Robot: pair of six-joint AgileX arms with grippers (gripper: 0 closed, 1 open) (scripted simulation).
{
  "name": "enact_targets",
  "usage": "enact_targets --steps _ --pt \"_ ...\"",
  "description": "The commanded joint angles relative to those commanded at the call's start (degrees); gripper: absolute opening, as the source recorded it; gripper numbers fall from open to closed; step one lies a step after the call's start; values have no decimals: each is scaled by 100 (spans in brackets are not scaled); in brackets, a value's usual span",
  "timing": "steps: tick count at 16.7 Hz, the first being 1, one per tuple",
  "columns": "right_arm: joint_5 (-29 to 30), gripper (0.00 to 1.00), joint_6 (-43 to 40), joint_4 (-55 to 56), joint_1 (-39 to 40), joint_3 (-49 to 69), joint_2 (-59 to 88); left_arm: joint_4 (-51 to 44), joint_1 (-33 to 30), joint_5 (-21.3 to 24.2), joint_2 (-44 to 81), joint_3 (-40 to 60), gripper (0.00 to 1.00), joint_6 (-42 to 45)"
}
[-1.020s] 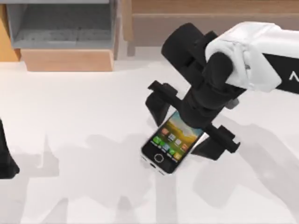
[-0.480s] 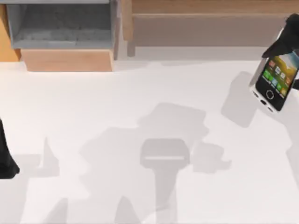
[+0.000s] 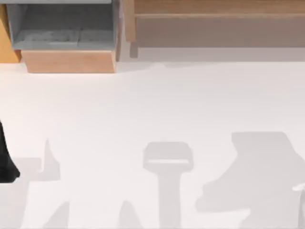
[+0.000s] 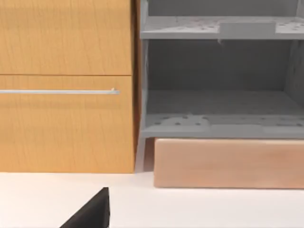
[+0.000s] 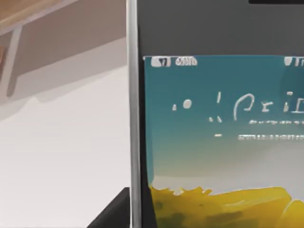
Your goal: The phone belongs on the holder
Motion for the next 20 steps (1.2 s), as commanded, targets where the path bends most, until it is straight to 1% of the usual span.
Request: enact_targets --steps 3,5,7,10,13,20 --pt "-463 0 -1516 221 -1245 -509 -376 0 0 0 0 0 100 0" --pt "-712 0 -2389 337 -1956 -817 -553 0 0 0 0 0 100 0" --pt "-918 0 -3143 429 -2568 -1097 -683 0 0 0 0 0 100 0" --pt "-1132 0 -3965 514 -3235 -1418 -793 0 0 0 0 0 100 0" --pt "-1235 0 -4378 549 -3571 -1585 -833 0 0 0 0 0 100 0" --pt "-1243 0 -4388 557 -3573 -1583 -814 0 0 0 0 0 100 0"
